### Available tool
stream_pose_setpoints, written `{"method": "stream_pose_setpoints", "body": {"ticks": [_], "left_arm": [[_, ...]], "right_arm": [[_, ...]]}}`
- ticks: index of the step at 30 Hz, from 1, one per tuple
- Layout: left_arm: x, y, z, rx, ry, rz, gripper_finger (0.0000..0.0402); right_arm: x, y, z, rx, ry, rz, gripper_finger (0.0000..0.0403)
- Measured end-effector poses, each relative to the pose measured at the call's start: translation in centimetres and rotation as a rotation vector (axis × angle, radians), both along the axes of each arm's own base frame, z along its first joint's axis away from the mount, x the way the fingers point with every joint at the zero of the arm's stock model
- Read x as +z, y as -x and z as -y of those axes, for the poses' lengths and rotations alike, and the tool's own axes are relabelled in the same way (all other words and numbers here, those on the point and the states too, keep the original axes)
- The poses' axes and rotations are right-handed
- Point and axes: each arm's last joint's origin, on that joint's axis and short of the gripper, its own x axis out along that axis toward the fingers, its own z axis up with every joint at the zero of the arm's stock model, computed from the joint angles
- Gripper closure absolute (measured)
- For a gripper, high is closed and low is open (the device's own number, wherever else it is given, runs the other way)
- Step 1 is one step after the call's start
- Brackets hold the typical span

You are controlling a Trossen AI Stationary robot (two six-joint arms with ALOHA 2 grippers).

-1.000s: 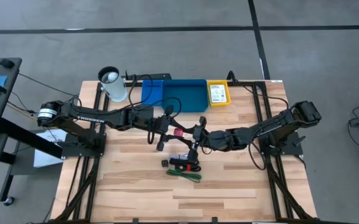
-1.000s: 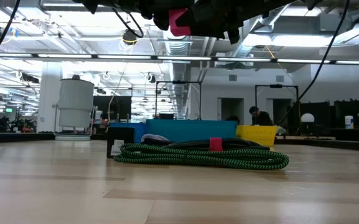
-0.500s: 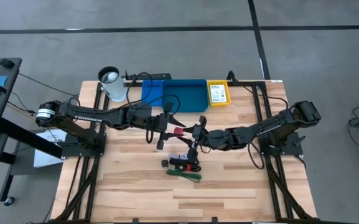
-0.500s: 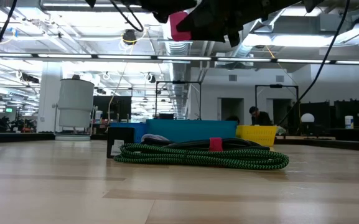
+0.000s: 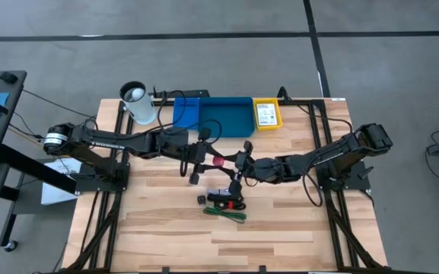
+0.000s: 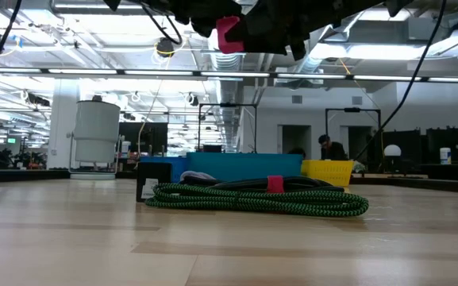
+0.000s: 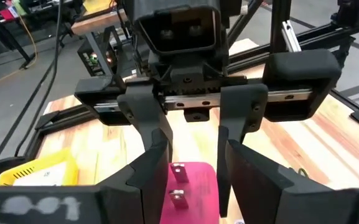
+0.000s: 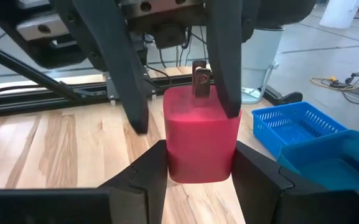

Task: Pick and place items into bin
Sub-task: Put the pink charger adapter into the blue bin

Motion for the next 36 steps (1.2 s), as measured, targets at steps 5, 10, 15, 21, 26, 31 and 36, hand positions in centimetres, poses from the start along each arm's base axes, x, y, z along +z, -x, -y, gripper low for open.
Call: {"method": "stream_pose_setpoints", "body": {"ticks": [5, 10, 15, 21, 26, 31, 36], "left_arm": [[1.0, 0.6, 0.0, 0.0, -0.001, 0.041, 0.0251], [1.4, 1.0, 0.0, 0.002, -0.001, 0.041, 0.0251], [0.9, 1.0, 0.0, -0.001, -0.01, 0.003, 0.0251], [0.9, 1.0, -0.3, 0.008, -0.015, -0.001, 0.0251], [0.9, 1.0, -0.8, 0.013, -0.011, 0.0, 0.0251], [0.9, 1.0, -1.0, 0.014, -0.009, 0.001, 0.0251], [0.9, 1.0, -0.9, -0.002, -0.005, 0.001, 0.0268]], "right_arm": [[0.0, 0.0, 0.0, -0.001, -0.003, -0.002, 0.0263], [0.0, 0.0, 0.0, -0.001, -0.004, -0.003, 0.0261], [0.0, 0.0, 0.0, -0.002, -0.004, -0.003, 0.0263], [0.0, 0.0, 0.1, -0.004, -0.006, -0.001, 0.0261], [0.0, 0.0, 0.1, -0.004, -0.006, 0.0, 0.0263], [0.0, 0.0, 0.2, -0.006, -0.008, 0.0, 0.0261], [0.0, 0.0, 0.2, -0.006, -0.008, 0.0, 0.0263]]}}
